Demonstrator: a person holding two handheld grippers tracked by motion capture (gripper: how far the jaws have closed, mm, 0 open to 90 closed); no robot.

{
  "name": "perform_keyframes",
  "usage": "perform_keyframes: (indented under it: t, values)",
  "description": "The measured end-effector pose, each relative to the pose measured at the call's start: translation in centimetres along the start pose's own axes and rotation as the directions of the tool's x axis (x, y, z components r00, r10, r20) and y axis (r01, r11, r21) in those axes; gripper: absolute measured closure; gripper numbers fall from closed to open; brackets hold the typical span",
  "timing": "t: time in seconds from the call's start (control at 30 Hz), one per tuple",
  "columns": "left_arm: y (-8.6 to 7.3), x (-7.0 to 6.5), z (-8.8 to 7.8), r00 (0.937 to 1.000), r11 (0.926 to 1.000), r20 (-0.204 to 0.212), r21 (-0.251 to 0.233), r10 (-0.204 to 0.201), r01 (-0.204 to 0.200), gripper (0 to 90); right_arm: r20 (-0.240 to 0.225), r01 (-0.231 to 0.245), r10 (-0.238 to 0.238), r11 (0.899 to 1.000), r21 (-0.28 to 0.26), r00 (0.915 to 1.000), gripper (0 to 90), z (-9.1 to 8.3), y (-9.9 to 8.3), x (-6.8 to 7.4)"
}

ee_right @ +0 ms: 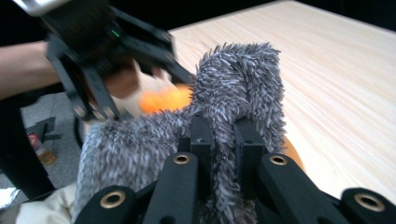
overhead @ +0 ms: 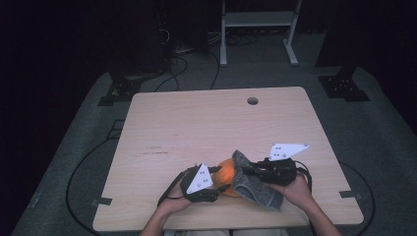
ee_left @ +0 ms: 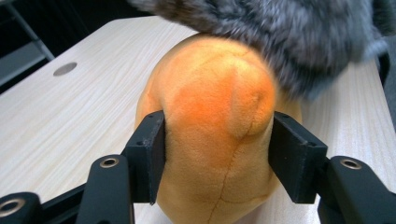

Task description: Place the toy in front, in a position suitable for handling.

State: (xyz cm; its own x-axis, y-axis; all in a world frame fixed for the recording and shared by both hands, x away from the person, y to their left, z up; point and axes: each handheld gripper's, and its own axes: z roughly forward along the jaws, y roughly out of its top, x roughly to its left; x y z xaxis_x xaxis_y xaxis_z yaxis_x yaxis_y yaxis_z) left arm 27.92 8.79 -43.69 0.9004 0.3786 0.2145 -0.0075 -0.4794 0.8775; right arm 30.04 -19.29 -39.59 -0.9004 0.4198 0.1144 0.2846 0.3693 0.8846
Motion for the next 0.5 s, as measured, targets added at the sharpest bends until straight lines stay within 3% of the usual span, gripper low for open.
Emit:
perform_keyframes:
  t: [0.13,0.2,0.37,0.43,0.5]
  values:
    - [0.1,0.0,0.2,0.9999,0.9999,-0.009,-0.004,-0.013,0.013,39.8,0.011,-0.037,0.037,0.999,0.013,0.9993,80.8,-0.7,-0.9,-0.8]
    - [0.1,-0.1,0.3,0.9999,1.0000,-0.011,-0.005,-0.004,0.004,39.9,0.004,-0.015,0.015,1.000,0.009,0.9999,80.8,-0.7,-0.5,-0.2]
    - [0.4,-0.8,0.5,0.9971,0.9971,-0.009,0.002,0.076,-0.076,39.5,-0.068,0.078,-0.078,0.997,0.001,0.9946,80.8,0.9,1.9,2.5]
    - [0.3,-0.9,0.4,0.9954,0.9954,-0.013,0.012,0.095,-0.095,39.6,-0.061,0.119,-0.117,0.993,0.021,0.9912,80.8,1.7,2.7,3.0]
    - [0.1,-0.8,0.2,0.9956,0.9955,-0.013,0.016,0.093,-0.093,40.2,-0.043,0.108,-0.106,0.994,0.035,0.9934,80.8,2.1,2.9,2.5]
